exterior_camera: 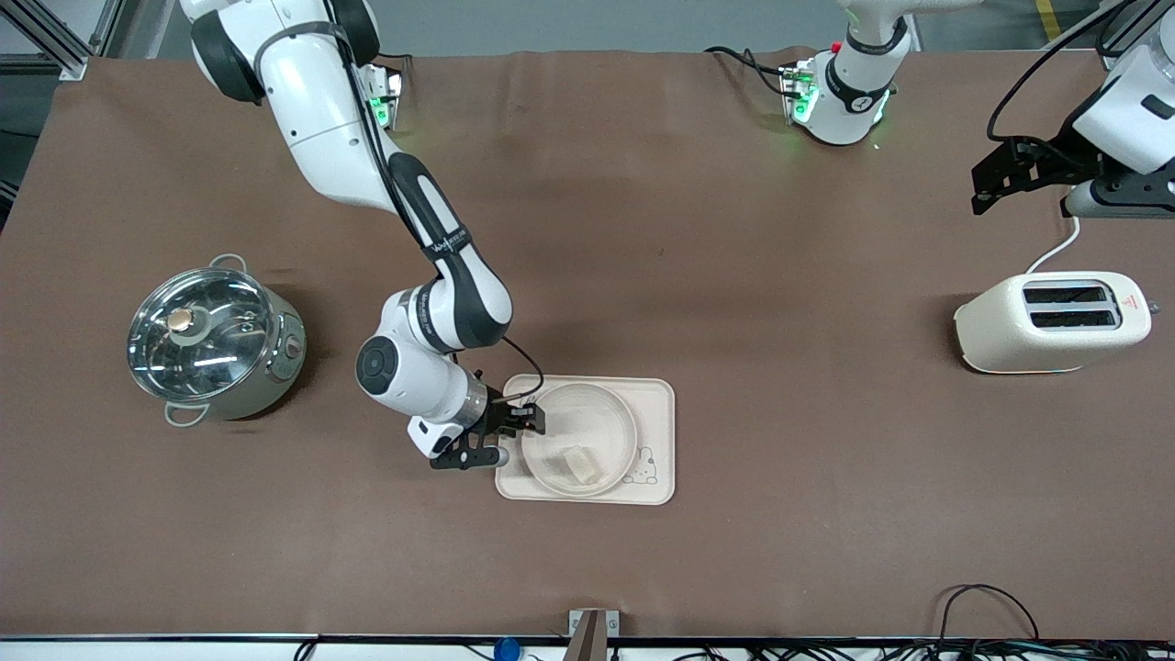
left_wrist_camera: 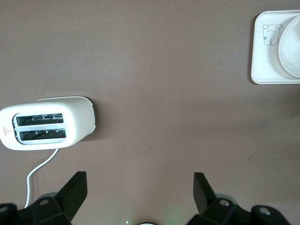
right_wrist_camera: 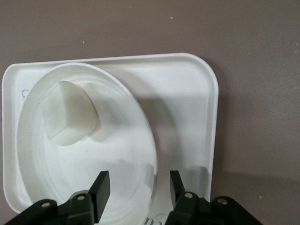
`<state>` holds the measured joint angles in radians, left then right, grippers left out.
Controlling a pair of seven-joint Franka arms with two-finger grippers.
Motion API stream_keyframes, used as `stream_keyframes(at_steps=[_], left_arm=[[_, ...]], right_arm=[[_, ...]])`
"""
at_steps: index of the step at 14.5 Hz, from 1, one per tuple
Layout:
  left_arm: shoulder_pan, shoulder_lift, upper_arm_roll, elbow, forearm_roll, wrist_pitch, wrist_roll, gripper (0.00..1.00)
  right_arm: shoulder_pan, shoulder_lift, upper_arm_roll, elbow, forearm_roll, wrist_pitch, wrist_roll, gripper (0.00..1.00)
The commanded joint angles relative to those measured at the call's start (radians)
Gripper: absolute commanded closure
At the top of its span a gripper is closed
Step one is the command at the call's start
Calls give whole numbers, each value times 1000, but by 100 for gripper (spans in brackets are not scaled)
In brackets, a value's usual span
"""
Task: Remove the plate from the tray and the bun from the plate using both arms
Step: 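Reach the right gripper down to the white plate and grasp its rim, then lift the plate off the tray and set it beside the tray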
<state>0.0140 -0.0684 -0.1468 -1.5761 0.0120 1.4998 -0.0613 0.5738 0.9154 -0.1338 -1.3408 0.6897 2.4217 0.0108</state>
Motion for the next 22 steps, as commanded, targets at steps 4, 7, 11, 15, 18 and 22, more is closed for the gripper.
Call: stream_keyframes(at_steps=[4, 7, 11, 15, 18, 22], left_arm=[[3, -1, -5, -1, 3, -1, -5, 0], [1, -1, -5, -7, 3, 0, -5, 0], [1, -1, -5, -7, 3, 5, -5, 0], [-2, -2, -5, -7, 0, 3, -5, 0], [-3, -1, -5, -9, 0, 5, -5, 0], [-3, 13, -5, -9, -12, 16, -6, 0]], right_arm=[[1, 53, -1, 60, 21, 13, -5, 100], [-9, 33, -1, 57, 17, 13, -26, 100], [9, -123, 2, -122, 22, 5, -86, 100], [69, -315, 3, -399, 22, 7, -142, 100], [93, -433, 39, -601, 25, 10, -166, 100], [142, -483, 46, -736, 25, 72, -195, 100]])
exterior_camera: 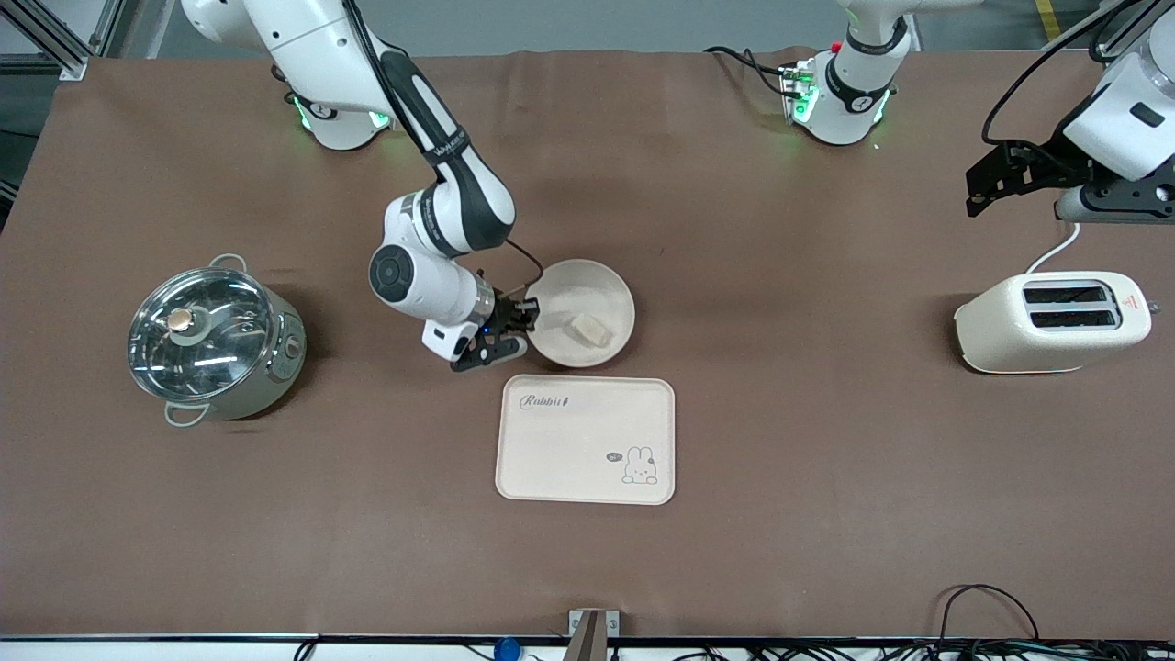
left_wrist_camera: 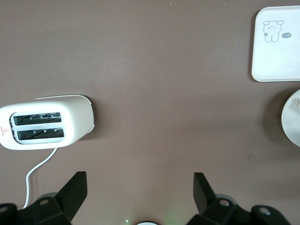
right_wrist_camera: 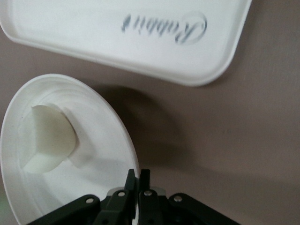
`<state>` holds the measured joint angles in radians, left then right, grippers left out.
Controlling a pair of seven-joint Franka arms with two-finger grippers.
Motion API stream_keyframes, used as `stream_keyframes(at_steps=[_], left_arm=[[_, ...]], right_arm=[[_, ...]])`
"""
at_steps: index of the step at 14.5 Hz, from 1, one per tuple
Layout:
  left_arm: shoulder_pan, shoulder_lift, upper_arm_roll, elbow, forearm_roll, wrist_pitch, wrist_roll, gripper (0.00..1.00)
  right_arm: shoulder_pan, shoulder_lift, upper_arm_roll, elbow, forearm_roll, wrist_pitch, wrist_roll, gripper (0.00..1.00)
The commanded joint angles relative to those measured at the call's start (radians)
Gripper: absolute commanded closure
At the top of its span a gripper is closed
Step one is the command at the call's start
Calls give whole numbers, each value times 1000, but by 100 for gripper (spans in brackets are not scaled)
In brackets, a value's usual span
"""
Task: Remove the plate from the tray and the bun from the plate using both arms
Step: 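Lift the plate off the tray and set it beside the tray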
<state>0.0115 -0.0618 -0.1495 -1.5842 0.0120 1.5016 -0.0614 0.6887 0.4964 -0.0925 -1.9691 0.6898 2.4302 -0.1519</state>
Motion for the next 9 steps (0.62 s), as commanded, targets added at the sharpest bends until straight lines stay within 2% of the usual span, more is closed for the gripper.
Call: stream_keyframes(at_steps=[1, 9], left_arm=[[-2, 10, -2, 0, -12, 18, -8, 0], [-21, 106, -45, 4, -14, 37, -159, 0]], right_arm=[[44, -59, 5, -112, 28, 107, -31, 100], [28, 2, 4, -62, 57, 153, -58, 99]])
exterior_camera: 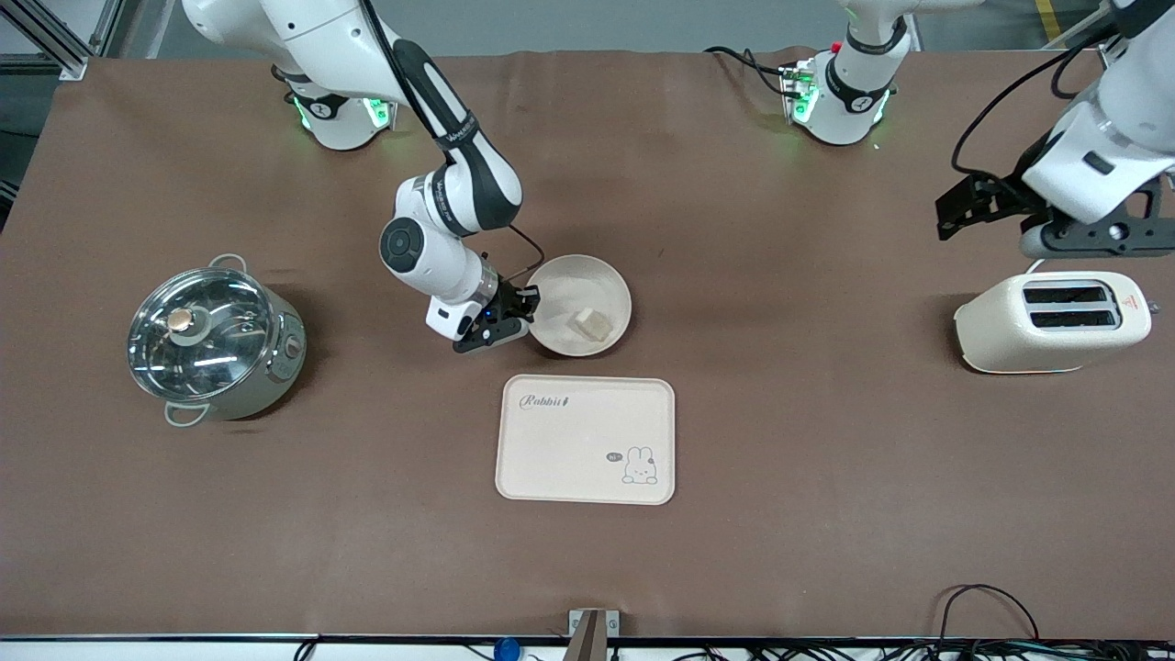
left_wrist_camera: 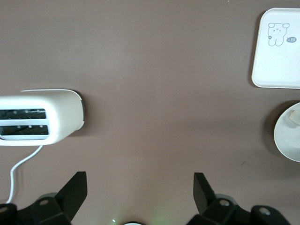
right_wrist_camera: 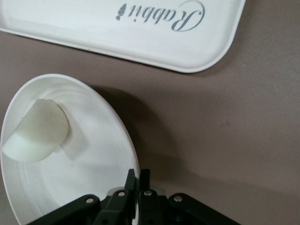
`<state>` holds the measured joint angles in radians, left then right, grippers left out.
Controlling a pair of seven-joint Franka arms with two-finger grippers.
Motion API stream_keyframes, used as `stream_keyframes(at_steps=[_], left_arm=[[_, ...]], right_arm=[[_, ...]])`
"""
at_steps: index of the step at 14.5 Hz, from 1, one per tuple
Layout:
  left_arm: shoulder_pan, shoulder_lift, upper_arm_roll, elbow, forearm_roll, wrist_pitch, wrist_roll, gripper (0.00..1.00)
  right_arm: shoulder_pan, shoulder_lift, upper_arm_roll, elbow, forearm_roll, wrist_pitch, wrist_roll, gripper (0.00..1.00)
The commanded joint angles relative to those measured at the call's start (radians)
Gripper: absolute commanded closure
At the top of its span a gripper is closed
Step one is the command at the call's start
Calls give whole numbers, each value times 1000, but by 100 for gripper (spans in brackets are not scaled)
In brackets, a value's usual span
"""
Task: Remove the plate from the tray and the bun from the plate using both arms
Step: 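Open the right gripper and withdraw while the left gripper reaches the plate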
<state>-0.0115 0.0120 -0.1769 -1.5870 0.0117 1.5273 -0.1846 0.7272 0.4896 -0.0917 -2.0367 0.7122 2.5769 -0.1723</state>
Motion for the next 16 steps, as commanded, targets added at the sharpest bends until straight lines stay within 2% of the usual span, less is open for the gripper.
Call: stream_keyframes(at_steps=[1, 2, 4, 5, 6, 9, 13, 14, 16], left_arm=[[1, 49, -21, 4, -12, 20, -54, 0], [1, 71, -33, 5, -13, 25, -79, 0], [1, 106, -62, 4, -13, 45, -123, 0], [1, 127, -75, 5, -12, 53, -145, 0], [1, 147, -85, 6, -12, 68, -154, 0], [-1, 209, -119, 2, -13, 125, -167, 0], [-40, 289, -199, 2, -6, 214, -362, 0], [-76, 305, -199, 2, -1, 237, -415, 0], [-139, 342, -199, 4, 2, 290, -536, 0]], right_arm=[[-8, 10, 3, 4, 36, 8, -38, 80], [-5, 12, 3, 4, 38, 11, -38, 44], [-3, 12, 3, 6, 41, 12, -36, 26], [-9, 10, 4, 13, 44, 12, -30, 6], [-11, 7, 1, 33, 55, 5, -26, 0], [-70, -20, -3, 73, 56, -1, -27, 0], [-184, -106, -31, 95, 41, -121, -30, 0], [-208, -140, -55, 90, 30, -179, -27, 0], [-222, -184, -144, 96, -55, -276, -33, 0]])
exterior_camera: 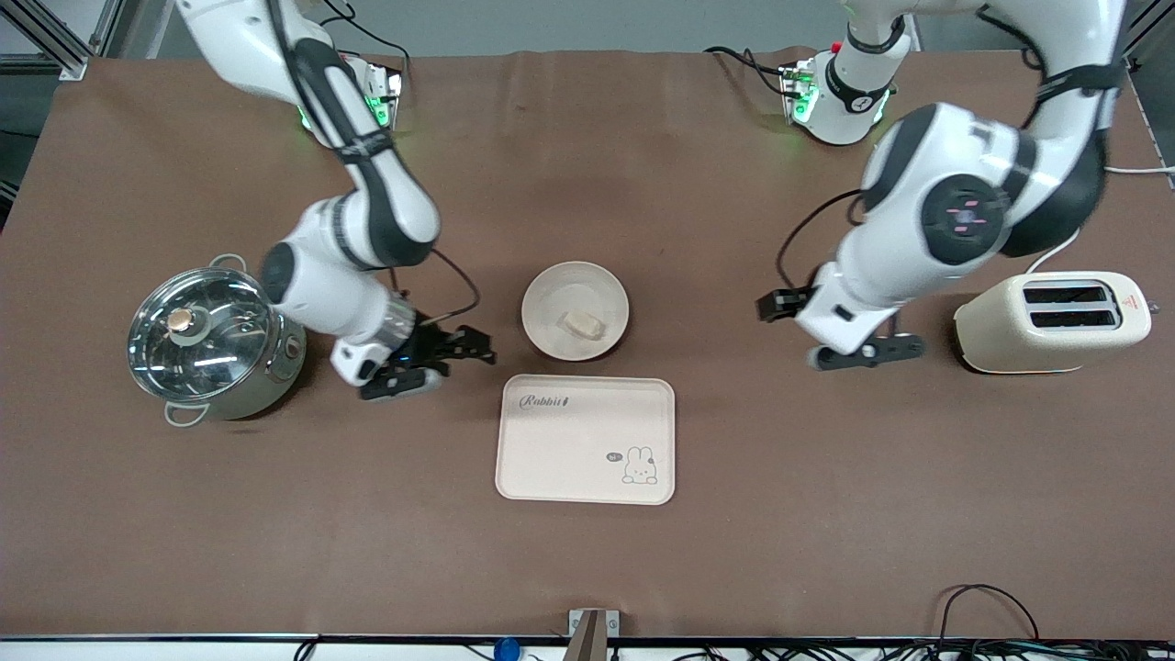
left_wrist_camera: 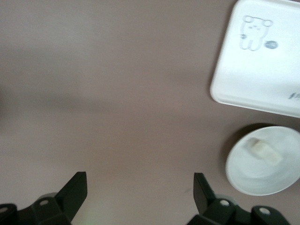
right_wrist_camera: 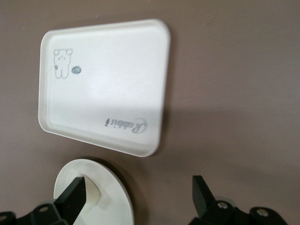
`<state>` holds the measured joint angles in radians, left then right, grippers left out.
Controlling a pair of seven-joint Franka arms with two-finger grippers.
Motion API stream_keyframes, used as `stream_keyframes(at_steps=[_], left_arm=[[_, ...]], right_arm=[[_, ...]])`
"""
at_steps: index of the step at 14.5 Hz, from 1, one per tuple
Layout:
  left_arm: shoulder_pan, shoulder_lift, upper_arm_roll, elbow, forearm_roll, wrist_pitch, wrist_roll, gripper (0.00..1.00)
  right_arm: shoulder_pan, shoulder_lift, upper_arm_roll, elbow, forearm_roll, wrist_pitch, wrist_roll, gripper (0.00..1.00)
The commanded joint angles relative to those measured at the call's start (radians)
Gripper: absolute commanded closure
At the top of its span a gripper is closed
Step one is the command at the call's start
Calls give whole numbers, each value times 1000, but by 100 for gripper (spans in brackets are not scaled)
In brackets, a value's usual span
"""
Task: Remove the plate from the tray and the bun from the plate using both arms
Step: 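Open the right gripper and withdraw while the left gripper reaches the plate, then lower the left gripper onto the white bun and close on it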
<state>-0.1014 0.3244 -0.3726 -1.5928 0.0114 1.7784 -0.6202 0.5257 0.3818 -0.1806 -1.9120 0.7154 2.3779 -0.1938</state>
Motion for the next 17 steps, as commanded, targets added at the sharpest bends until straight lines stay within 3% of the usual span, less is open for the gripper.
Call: stream_keyframes(at_steps=[1, 3, 5, 7, 9, 13, 17], left_arm=[[-78, 51, -3, 11, 2, 74, -164, 0], [-136, 102, -3, 16, 2, 145, -295, 0], [-181, 146, -3, 19, 4, 209, -408, 0], [-240, 197, 0, 19, 4, 294, -551, 0], [-277, 251, 1, 23, 10, 366, -663, 0], [-346, 335, 3, 24, 85, 476, -887, 0], [-392, 398, 8, 25, 139, 562, -1087, 0]], right_arm=[[-21, -96, -106, -19, -127, -113, -13, 0], [-21, -130, -209, 30, -242, -259, -10, 0], [-21, -150, -339, 77, -287, -389, -16, 0], [-24, -194, -399, 109, -339, -484, -15, 0], [-85, -245, -379, 158, -480, -572, -6, 0], [-384, -369, -153, 174, -621, -669, -6, 0], [-444, -399, -90, 188, -695, -706, 10, 0]])
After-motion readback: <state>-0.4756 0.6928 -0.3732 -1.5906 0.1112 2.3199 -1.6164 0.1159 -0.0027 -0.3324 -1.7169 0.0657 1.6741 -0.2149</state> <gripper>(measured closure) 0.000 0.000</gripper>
